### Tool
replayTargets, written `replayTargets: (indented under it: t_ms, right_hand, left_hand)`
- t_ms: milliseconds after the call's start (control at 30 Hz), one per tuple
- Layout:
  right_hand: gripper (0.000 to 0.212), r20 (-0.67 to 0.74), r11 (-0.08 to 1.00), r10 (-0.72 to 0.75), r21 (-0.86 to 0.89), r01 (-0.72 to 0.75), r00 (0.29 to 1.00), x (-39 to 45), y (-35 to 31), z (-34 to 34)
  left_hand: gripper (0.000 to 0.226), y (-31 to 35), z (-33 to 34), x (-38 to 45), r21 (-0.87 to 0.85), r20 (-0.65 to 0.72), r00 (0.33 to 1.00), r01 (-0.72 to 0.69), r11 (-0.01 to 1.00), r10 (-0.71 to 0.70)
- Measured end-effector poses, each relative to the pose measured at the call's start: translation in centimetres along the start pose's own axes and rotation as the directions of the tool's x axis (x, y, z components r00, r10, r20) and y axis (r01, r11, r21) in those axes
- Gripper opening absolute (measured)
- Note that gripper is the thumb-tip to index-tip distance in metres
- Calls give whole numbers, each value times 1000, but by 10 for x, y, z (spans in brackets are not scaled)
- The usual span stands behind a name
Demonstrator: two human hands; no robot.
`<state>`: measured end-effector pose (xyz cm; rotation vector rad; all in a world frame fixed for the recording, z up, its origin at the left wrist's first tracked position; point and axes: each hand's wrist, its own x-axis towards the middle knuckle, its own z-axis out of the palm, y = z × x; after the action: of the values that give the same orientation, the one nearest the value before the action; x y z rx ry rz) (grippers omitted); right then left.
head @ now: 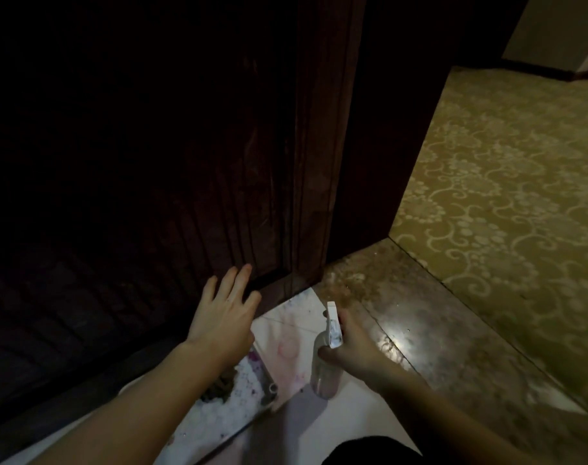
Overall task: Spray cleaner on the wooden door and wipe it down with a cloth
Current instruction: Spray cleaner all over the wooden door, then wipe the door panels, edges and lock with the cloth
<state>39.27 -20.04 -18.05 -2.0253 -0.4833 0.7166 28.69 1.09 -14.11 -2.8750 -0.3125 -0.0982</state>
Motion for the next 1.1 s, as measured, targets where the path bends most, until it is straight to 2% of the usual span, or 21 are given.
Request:
replayTargets:
  t_ms: [200, 400, 467, 533, 600, 667, 767, 933, 1000, 1100]
  right_hand:
    - [65, 121, 994, 106, -50, -100, 987, -4, 21, 3]
    - [72, 136, 988, 150, 12, -153, 979, 1, 21, 7]
    - [89, 112, 987, 154, 38, -159, 982, 4, 19, 9]
    - [102, 44, 989, 150, -18, -149, 988, 8, 18, 13]
    - [91, -39, 989, 96, -109, -100, 995, 12, 14, 17]
    - [75, -111, 967, -20, -255, -9, 994, 18, 9, 22]
    - [53, -143, 861, -231, -490, 134, 963, 23, -5, 33]
    - [28, -29, 686, -417, -666, 294, 908, 30, -24, 66]
    - [25, 59, 665, -413, -662, 345, 909, 35, -27, 82]
    - [24, 192, 716, -301, -602, 354, 934, 46, -23, 110]
  left_hand:
    - [68, -6, 17, -3, 14, 23, 999, 29, 999, -29]
    - [66, -16, 25, -6, 35, 68, 993, 95, 995, -97]
    - [66, -18, 24, -8, 31, 70, 992, 102, 994, -104]
    - [62, -19, 22, -10, 30, 74, 993, 95, 995, -97]
    - [61, -23, 22, -13, 10, 80, 992, 95, 995, -95]
    - [62, -29, 17, -17, 18, 97, 989, 106, 994, -107]
    - [63, -37, 14, -23, 7, 135, 982, 135, 991, -135]
    - [60, -47, 23, -36, 52, 206, 964, 161, 986, -168]
    - [61, -52, 27, -41, 51, 223, 959, 165, 985, -173]
    - [60, -60, 34, -48, 43, 240, 954, 178, 983, -183]
